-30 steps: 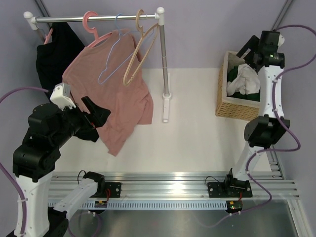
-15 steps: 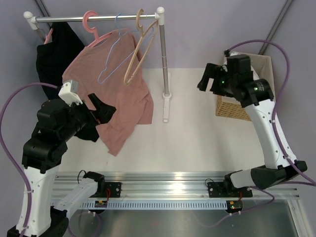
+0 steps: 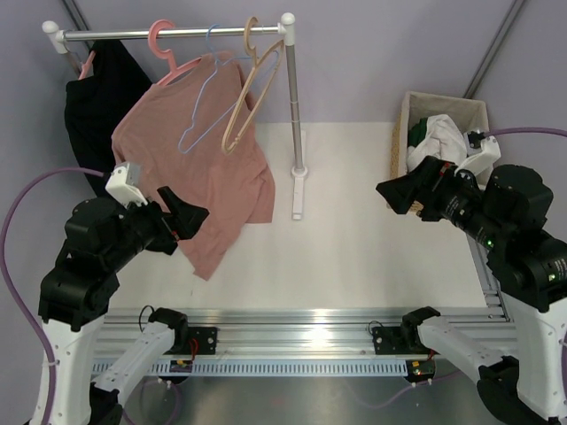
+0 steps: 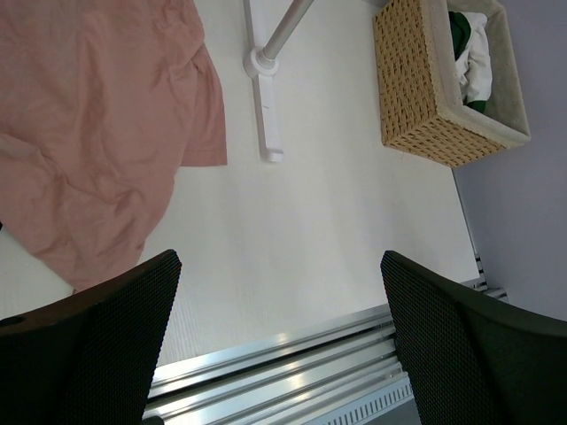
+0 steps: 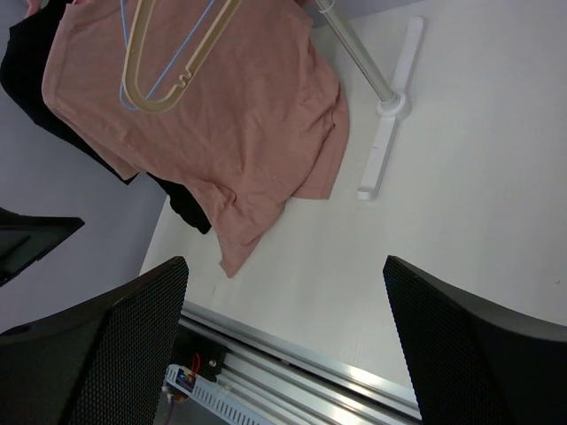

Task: Remove the t-shirt from the hanger

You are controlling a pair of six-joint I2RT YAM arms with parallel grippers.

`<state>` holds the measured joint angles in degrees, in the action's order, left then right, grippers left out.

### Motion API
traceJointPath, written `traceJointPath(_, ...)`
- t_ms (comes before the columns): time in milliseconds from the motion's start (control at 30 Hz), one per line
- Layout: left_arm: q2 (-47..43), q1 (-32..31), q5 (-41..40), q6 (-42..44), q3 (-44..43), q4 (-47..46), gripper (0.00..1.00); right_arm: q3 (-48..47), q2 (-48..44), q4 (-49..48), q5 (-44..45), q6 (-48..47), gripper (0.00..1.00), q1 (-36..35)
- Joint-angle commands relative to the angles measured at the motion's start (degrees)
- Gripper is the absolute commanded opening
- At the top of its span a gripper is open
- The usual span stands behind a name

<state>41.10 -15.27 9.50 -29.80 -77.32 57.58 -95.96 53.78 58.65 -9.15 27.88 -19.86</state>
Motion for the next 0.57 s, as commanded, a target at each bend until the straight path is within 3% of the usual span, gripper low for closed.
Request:
traceJointPath(0,-1.55,0.15,0.96,1.15,-0.81,-1.07,0.99,2.26,0.37,4.63,-0.87,-2.47,1.00,-0.01)
traceJointPath(533,-2.87,0.15,0.17,1.24,-2.40,1.13,0.99,6.40,-0.25,2.78,-3.15,-3.88,1.00,-0.01)
